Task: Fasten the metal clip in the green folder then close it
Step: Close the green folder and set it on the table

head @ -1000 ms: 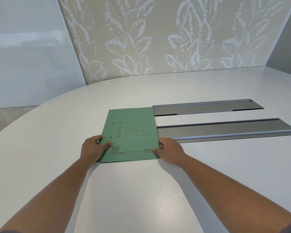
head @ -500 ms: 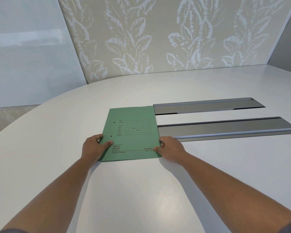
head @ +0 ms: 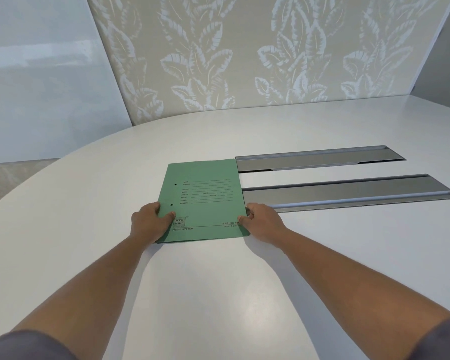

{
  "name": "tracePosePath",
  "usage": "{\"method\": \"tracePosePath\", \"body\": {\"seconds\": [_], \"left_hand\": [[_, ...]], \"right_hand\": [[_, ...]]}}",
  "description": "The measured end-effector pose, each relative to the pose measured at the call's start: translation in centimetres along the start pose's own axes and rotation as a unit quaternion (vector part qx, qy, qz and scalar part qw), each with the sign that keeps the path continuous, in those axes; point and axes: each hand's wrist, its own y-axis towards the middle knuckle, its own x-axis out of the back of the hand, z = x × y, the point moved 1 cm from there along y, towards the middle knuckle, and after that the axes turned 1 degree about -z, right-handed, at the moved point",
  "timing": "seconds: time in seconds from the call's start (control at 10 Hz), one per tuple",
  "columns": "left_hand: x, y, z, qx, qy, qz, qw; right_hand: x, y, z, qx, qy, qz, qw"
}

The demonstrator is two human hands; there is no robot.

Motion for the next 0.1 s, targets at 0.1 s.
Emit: {"method": "tracePosePath", "body": {"seconds": [0.1], "left_hand": [[-0.59,-1.18,-2.38,-0.048,0.145,-0.002,0.988]], "right_hand": [[0.35,-0.63,0.41,0.011,0.029,-0.003,1.000]]}}
